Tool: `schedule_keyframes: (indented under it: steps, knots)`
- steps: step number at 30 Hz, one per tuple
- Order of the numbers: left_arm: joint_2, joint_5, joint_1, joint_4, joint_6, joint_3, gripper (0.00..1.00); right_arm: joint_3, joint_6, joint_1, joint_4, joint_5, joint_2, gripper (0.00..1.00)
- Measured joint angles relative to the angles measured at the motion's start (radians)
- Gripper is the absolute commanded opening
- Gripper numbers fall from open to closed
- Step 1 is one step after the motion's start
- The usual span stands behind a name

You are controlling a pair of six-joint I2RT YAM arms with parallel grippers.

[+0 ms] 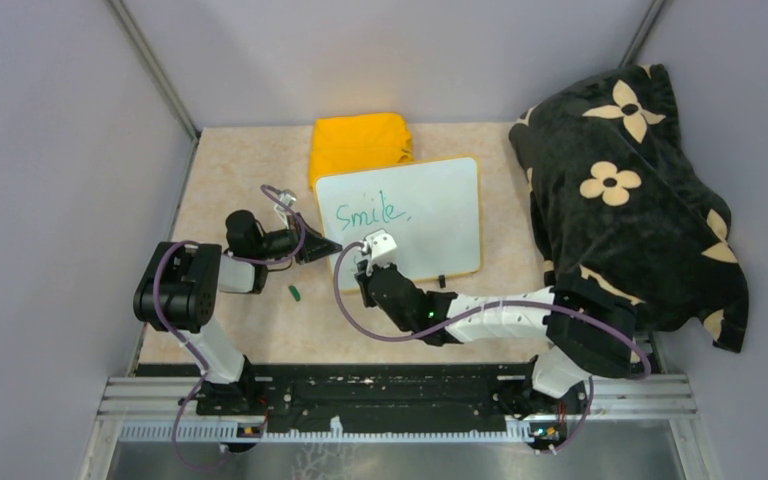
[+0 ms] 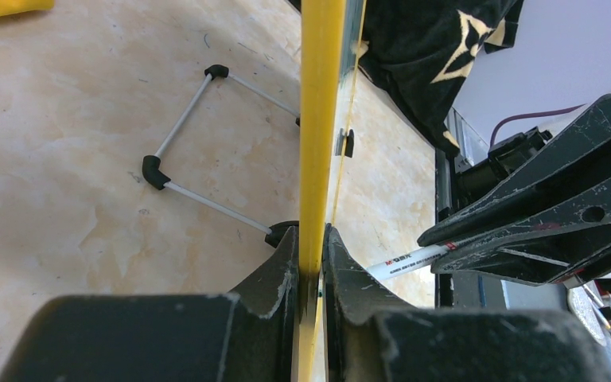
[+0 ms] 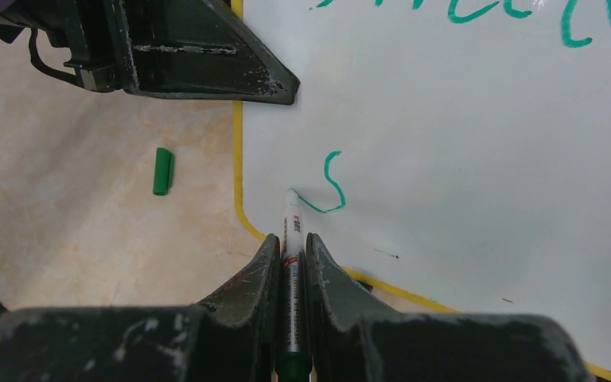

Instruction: Write a sentence on the whiteboard

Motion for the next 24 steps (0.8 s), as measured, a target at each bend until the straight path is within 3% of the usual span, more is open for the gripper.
schedule_keyframes:
  steps: [8, 17, 24]
  knots:
    - [-0.002, 0.0, -0.001, -0.003, 0.001, 0.0, 0.0, 0.011, 0.0, 0.0, -0.014, -0.005, -0.008, 0.0]
    - [-0.004, 0.001, -0.002, -0.018, 0.008, 0.004, 0.0, -0.002, -0.013, -0.003, -0.046, 0.059, -0.217, 0.0]
    - [-0.008, 0.001, -0.002, -0.028, 0.016, 0.005, 0.0, -0.003, -0.024, -0.047, -0.071, 0.066, -0.223, 0.0]
